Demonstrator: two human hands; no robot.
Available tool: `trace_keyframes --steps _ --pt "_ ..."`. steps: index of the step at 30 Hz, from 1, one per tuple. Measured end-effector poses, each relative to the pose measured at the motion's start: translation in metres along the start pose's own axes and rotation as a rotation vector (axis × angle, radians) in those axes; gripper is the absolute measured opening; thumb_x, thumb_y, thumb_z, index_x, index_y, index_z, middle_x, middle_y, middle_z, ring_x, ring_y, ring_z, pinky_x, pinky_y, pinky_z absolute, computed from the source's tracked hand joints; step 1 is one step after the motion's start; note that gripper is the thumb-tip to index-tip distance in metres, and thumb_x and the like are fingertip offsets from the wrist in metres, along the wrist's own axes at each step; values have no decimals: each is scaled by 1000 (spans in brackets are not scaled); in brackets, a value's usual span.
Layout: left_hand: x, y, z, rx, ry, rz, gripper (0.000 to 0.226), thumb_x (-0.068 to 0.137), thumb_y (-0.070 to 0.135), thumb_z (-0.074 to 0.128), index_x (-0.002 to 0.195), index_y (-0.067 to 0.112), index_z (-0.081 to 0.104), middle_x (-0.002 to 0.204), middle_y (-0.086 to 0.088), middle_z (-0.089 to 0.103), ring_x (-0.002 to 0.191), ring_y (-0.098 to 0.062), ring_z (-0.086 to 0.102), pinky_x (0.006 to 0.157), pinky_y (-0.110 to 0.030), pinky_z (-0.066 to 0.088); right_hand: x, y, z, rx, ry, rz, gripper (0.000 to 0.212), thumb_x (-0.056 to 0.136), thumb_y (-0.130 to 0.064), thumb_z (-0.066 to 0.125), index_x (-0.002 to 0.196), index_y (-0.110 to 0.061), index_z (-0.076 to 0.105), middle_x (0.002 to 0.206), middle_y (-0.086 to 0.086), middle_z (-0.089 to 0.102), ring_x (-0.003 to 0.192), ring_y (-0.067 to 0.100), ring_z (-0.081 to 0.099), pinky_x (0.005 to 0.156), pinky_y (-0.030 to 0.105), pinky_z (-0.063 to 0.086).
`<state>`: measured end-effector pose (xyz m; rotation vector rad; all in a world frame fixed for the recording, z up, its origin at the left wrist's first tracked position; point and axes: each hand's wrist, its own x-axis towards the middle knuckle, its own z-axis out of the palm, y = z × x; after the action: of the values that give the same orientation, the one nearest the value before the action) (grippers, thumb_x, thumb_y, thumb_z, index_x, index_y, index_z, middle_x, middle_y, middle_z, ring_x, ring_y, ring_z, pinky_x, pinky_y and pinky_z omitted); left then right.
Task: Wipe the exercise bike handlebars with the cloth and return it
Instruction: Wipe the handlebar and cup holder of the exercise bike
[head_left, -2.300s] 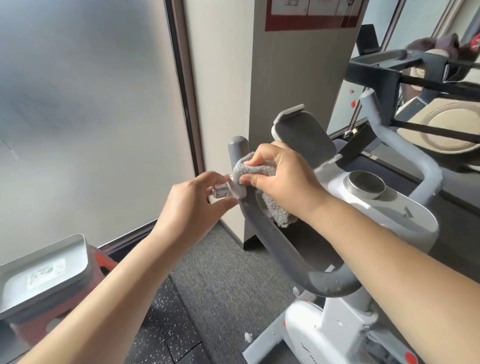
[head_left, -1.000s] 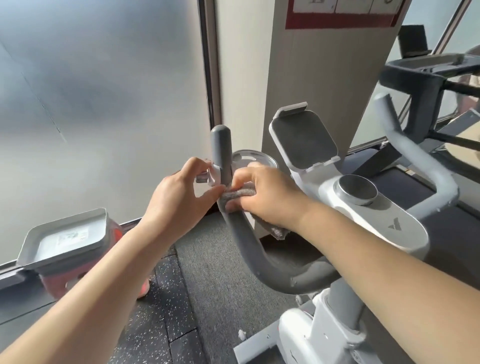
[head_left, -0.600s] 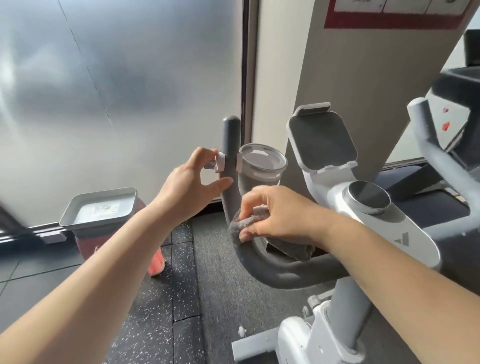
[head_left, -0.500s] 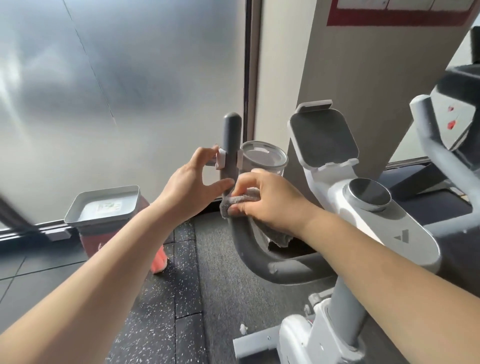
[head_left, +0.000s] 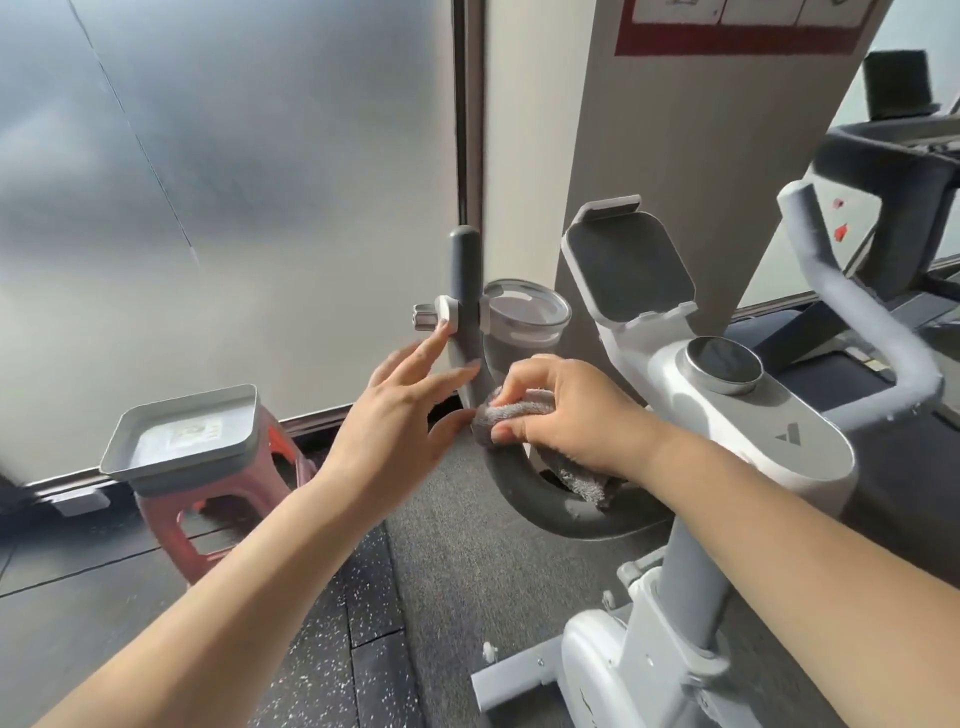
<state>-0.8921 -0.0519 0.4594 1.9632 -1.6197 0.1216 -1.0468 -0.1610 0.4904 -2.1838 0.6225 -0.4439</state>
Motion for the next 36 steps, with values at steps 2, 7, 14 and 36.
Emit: trace_keyframes --steps 2,7,14,36 --pt "-1 -1 -1 51 12 55 41 85 31 63 125 30 57 148 4 36 134 -24 34 106 -36 32 -11 -4 -7 -42 -115 38 26 65 -19 84 63 -33 63 80 -21 65 89 -2 65 96 25 45" --pt "1 2 -2 79 -23 100 37 85 33 62 122 26 60 139 3 49 132 -24 39 107 -37 36 -40 -4 -13 -147 -188 113 19 65 -23 84 68 -33 68 76 -25 64 81 -7 63 88 21 47" --pt "-1 10 -3 46 -113 41 36 90 30 57 125 38 55 146 13 37 135 -15 33 108 -28 29 -21 -11 5 -196 9 -31 23 68 -28 81 70 -41 63 89 -10 58 92 13 60 94 38 46" --pt "-19 49 -1 27 -101 -176 48 89 32 56 135 32 45 148 18 30 132 -8 38 103 -23 30 -69 23 -45 -281 -291 -103 22 69 -23 81 87 -34 74 86 -22 56 87 1 57 86 26 46"
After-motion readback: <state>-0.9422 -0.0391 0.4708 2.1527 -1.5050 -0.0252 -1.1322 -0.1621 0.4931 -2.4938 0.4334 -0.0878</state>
